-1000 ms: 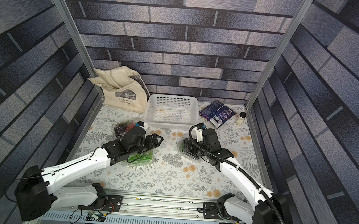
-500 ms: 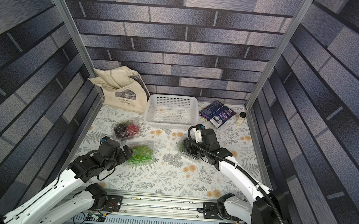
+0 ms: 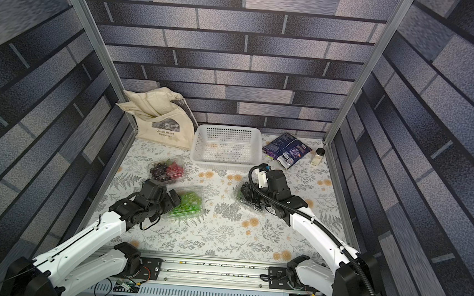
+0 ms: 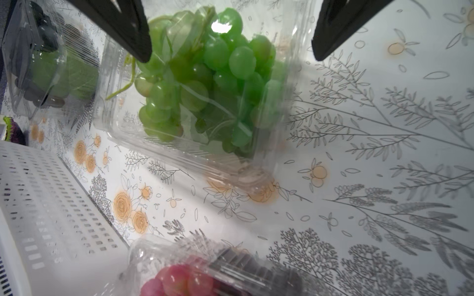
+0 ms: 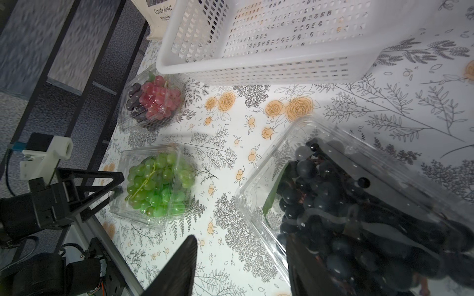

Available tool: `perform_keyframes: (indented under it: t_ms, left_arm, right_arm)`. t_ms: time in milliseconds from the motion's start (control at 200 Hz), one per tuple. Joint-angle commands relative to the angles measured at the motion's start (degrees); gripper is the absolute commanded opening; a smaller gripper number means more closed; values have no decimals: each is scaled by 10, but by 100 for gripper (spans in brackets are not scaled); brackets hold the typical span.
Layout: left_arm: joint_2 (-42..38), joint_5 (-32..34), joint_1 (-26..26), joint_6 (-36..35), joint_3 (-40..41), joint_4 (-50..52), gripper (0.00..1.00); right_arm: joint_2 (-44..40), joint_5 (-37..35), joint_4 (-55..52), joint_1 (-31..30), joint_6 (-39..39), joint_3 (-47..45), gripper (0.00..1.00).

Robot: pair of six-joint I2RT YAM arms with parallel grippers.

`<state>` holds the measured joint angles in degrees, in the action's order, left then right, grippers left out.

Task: Pack grapes into containers
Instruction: Move the packing box to the center of the board.

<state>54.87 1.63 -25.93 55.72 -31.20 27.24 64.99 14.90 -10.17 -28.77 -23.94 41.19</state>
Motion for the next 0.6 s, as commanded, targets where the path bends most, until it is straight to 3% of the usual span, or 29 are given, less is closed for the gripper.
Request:
perform_keyframes:
  t_ms: [0, 446, 596]
  left_arm:
    - [34, -14, -21, -15, -22, -59, 100]
    - [189, -4, -95, -37, -108, -173, 100]
    - [200, 9, -108, -57, -145, -149, 100]
  right_arm:
    - [-18, -11, -13, 0, 1, -5, 58]
    - [-39, -19, -25, 0, 3, -17, 58]
    - [-54, -40, -46, 1, 13, -21, 59]
